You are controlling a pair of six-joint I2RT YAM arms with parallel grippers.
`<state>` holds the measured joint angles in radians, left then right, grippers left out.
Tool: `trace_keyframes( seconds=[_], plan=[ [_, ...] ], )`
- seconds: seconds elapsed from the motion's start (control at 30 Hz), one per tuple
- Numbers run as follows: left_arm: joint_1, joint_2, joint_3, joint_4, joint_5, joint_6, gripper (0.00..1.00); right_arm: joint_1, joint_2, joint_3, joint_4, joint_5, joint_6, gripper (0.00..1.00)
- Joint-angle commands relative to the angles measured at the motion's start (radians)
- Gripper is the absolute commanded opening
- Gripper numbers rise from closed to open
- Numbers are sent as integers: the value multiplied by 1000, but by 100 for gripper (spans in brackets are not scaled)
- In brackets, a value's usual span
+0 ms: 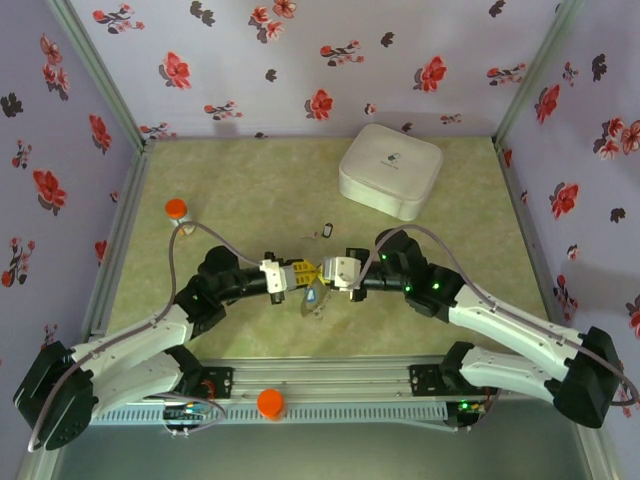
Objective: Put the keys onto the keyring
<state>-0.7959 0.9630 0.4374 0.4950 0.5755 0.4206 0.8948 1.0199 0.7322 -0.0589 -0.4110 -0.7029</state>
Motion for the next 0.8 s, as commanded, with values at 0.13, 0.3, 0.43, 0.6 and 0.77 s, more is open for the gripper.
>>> trace_keyframes(
  seconds=[0.13, 0.3, 0.43, 0.6, 0.77],
  plan=[
    [-9, 21, 73, -53, -13, 36, 0, 29, 21, 58, 11, -80, -28, 0],
    [-9, 0, 50, -6, -102, 26, 0, 0, -17, 21, 92, 5, 86, 30],
    [-9, -68, -21, 83, -345, -42, 0, -145, -75, -7, 118, 110, 353, 40],
    [-10, -170, -13, 12, -663, -159, 0, -156, 24, 46, 72, 523, 670, 45],
    [-8, -199, -10, 13, -835, -231, 0, -165, 352, 320, -215, 684, 1018, 47]
  ],
)
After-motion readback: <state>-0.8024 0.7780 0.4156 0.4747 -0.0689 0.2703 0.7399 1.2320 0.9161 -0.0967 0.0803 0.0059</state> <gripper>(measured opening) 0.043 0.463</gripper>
